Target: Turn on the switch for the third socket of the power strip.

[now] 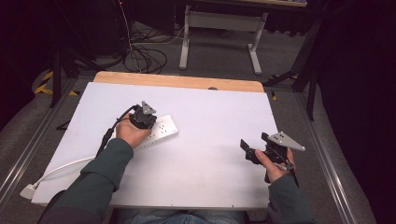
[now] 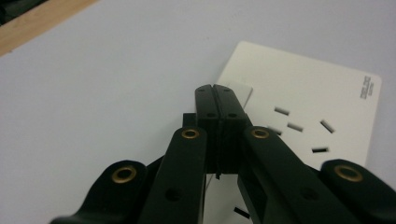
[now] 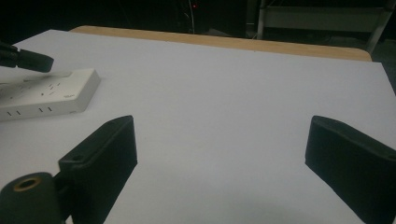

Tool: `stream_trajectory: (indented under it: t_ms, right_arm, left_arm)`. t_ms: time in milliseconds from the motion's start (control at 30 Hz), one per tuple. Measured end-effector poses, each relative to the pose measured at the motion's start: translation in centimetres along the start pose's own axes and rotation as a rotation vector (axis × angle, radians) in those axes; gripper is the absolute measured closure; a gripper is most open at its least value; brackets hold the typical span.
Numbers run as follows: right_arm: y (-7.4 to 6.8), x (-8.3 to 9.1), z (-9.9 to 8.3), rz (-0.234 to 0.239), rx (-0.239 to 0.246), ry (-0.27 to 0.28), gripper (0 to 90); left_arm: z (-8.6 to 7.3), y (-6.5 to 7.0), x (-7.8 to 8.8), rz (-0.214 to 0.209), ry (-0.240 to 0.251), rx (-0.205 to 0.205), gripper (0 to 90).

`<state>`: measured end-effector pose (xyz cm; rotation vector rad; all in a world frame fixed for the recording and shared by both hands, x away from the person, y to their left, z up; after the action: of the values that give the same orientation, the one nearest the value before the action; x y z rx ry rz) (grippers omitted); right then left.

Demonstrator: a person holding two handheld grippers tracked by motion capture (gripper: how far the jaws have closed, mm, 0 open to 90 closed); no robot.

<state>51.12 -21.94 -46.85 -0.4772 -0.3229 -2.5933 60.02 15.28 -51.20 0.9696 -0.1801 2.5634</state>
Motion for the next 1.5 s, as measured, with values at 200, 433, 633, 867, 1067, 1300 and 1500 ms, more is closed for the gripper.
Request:
stream_trajectory:
  t_ms: [200,433,633,867,1067,1300,1500]
  right_arm:
    - [-0.1,-0.2,0.1,0.007,0.000,0.001,9.5]
    - [-0.2,-0.2,0.2,0.007,0.002,0.002,9.5]
    - [-0.7,-1.0,0.6,0.031,0.009,0.006,9.5]
    - [-1.1,-1.9,1.0,0.055,0.016,0.004,9.5]
    - [-1.5,-2.4,1.3,0.071,0.024,0.004,9.5]
    - [-1.5,-2.5,1.3,0.072,0.024,0.002,9.5]
    - [-1.5,-2.4,1.3,0.068,0.023,0.001,9.5]
  left_arm:
    - [0.6,-0.6,1.1,-0.006,0.053,0.054,89.9]
    - [1.1,-1.0,2.5,-0.030,0.112,0.094,89.8]
    - [1.3,-1.8,4.5,-0.036,0.190,0.140,89.7]
    - [1.2,-3.6,6.9,-0.011,0.281,0.187,89.7]
    - [1.0,-4.5,8.3,-0.016,0.341,0.226,89.7]
    - [0.6,-4.9,10.1,-0.034,0.387,0.253,89.7]
    - [0.5,-4.6,11.9,-0.059,0.426,0.253,88.9]
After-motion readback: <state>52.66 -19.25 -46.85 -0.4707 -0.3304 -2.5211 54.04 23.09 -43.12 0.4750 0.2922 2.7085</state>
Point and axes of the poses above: each handheld gripper's, and its own axes: x roughly backward along the jaws, z roughly out of its top, y roughly to its right, the point moved 8 cm from there along -x, roughly forward along the jaws, and after that the axes turned 13 degrees about x, right-handed, at the moved point
